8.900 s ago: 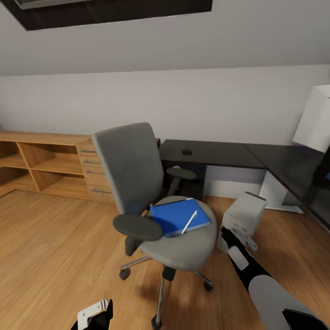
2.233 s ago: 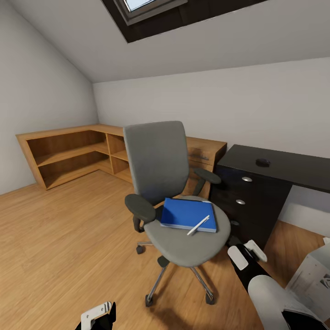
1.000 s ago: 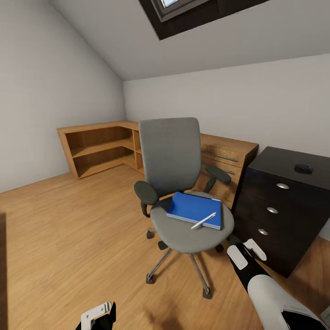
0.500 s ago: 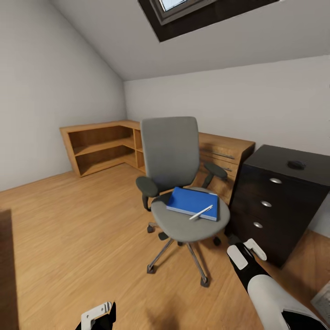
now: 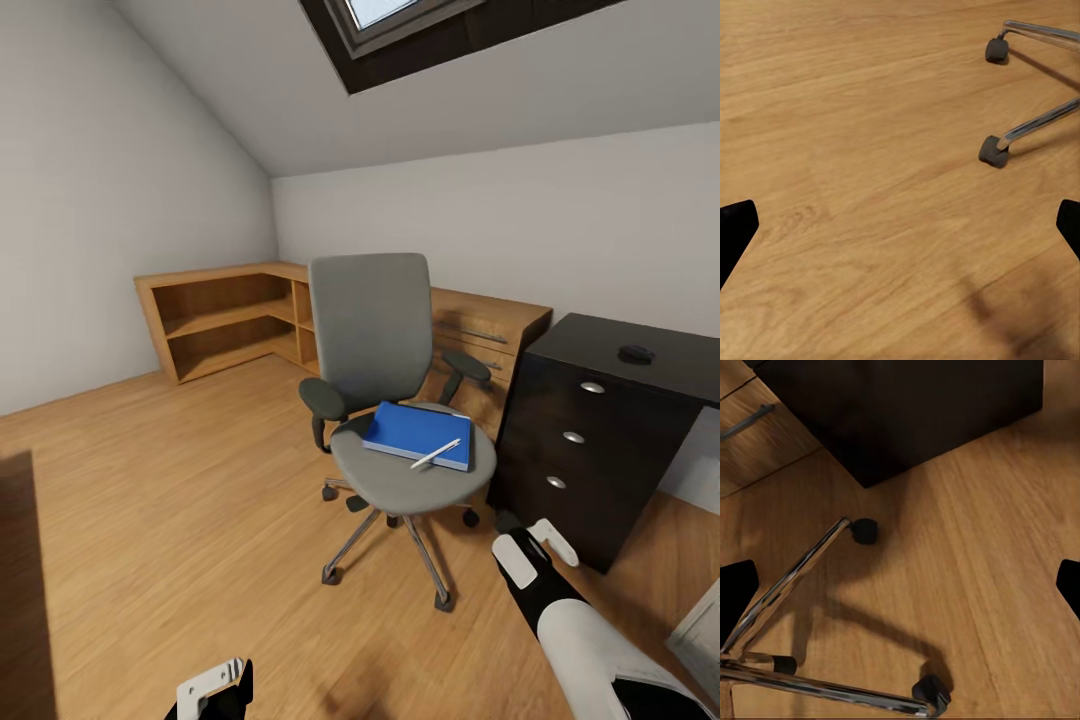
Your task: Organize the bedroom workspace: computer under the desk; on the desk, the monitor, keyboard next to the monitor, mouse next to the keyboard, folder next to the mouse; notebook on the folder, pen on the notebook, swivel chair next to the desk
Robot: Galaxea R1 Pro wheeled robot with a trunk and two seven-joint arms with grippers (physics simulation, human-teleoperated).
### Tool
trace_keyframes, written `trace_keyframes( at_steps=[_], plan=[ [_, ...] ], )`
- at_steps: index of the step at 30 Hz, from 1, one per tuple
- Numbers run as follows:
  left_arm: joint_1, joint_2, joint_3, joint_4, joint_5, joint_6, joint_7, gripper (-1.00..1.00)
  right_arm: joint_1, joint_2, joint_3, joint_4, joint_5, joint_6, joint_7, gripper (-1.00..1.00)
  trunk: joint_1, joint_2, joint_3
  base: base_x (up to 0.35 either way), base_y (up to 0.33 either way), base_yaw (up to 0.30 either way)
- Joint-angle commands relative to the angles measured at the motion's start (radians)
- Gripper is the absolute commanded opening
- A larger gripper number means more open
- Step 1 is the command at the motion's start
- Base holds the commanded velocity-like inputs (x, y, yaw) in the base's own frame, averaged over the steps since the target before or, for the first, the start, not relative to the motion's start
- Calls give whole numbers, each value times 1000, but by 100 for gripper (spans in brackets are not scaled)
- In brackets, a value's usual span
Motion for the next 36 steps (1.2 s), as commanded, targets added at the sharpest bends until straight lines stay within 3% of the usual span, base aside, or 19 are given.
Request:
trace_keyframes(
  at_steps=[1, 15, 25, 31, 36],
  plan=[
    [0, 0, -2, -1, 10, -4, 5, 100, 0, 1, 1, -1, -10, -6, -1, 100, 0, 0, -1, -1, 0, 0],
    [0, 0, -2, -1, 10, -3, 5, 100, 5, 6, -2, -71, -11, -4, -2, 100, 0, 0, -1, 0, 0, 0],
    [0, 0, -2, -1, 10, -3, 5, 100, 69, 6, -1, -187, -12, 2, 0, 100, 0, 0, -1, 0, 0, 0],
    [0, 0, -2, -1, 10, -3, 5, 100, 129, 6, 0, -261, -13, 4, 56, 100, 0, 0, -1, 0, 0, 0],
    [0, 0, -2, -1, 10, -3, 4, 100, 153, 5, -2, -274, -14, 6, 201, 100, 0, 0, -1, 0, 0, 0]
  ],
)
